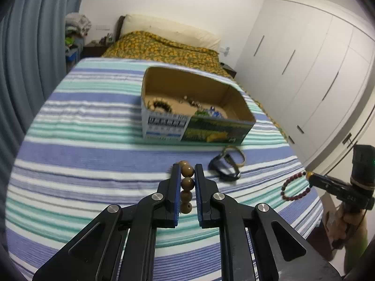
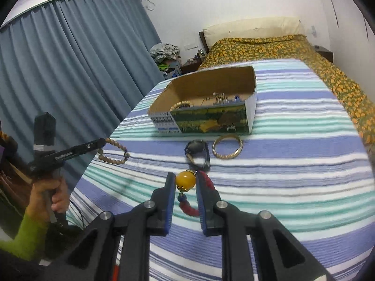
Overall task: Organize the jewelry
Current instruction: 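Carry both bead bracelets into the box and open both tools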
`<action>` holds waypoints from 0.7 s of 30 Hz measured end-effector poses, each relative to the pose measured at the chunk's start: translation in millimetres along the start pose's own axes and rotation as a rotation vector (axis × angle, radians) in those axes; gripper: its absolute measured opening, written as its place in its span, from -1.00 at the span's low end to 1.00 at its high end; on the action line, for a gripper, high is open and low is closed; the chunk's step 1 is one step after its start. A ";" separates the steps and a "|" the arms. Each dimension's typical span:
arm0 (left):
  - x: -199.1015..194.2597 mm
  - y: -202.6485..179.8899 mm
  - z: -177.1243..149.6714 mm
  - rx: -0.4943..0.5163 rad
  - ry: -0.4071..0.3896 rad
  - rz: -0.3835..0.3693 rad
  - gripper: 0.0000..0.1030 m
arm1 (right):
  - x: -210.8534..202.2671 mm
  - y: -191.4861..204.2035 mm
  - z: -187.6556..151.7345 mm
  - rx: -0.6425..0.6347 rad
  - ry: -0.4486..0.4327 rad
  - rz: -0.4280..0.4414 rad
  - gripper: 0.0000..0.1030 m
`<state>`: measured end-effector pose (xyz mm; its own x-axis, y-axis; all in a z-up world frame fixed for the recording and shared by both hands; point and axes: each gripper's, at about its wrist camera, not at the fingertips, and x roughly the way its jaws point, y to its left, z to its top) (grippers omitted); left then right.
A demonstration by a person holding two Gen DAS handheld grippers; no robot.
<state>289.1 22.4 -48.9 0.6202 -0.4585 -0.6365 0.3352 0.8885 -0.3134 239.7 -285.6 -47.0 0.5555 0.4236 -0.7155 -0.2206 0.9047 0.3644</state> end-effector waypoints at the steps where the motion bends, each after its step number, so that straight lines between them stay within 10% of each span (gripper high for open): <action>1: 0.2 -0.5 3.8 0.007 -0.004 -0.001 -0.81 | 0.8 1.7 4.1 -0.008 -0.003 -0.006 -0.65; 21: 42.4 -18.1 115.9 0.077 -0.057 -0.024 -0.81 | 39.2 2.1 125.5 -0.063 -0.094 -0.052 -0.65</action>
<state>391.5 -15.4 11.5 0.6501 -0.4817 -0.5876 0.4025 0.8743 -0.2714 361.6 -272.7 0.5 0.6392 0.3730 -0.6725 -0.2379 0.9275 0.2883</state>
